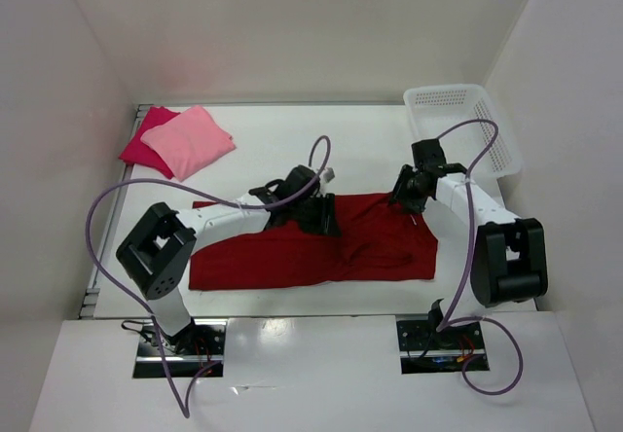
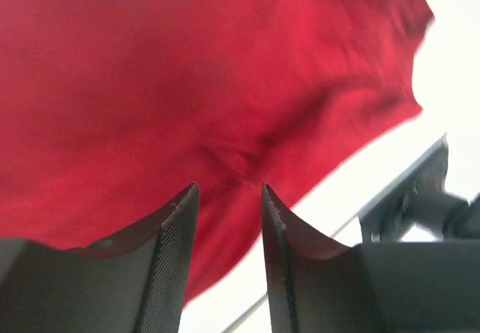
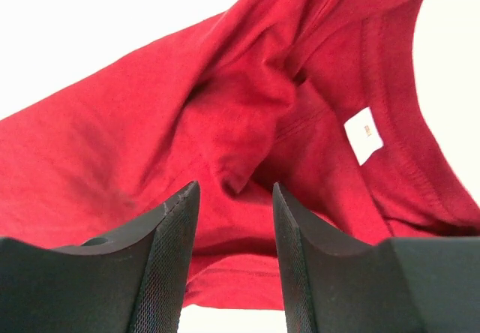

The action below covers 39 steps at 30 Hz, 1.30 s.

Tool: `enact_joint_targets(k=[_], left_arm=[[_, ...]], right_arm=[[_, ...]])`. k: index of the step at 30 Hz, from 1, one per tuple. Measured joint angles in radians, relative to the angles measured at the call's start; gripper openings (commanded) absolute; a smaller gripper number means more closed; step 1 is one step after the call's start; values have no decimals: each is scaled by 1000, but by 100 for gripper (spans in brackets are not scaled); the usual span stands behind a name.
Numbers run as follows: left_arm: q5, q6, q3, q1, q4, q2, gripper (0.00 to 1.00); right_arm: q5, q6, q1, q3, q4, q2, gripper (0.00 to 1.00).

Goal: Fold and stack the t-shirts
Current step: Fold the other side of the tshirt into a rectangle

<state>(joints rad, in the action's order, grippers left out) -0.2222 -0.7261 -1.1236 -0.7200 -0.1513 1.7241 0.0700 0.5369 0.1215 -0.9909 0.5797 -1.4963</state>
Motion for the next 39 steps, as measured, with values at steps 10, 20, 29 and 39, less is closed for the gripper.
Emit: enact_joint_targets(k=[10, 20, 29, 39], left_arm=[[-92, -33, 0, -75, -26, 1, 64], [-154, -146, 0, -77, -5, 93, 68], [-175, -207, 0, -77, -2, 126, 73], [-134, -322, 19, -77, 39, 118, 62]], right_arm=[[2, -3, -6, -26, -38, -102, 41], [35, -3, -6, -45, -62, -145, 34], [34, 4, -6, -45, -71, -145, 34], [50, 5, -6, -51, -72, -143, 34]])
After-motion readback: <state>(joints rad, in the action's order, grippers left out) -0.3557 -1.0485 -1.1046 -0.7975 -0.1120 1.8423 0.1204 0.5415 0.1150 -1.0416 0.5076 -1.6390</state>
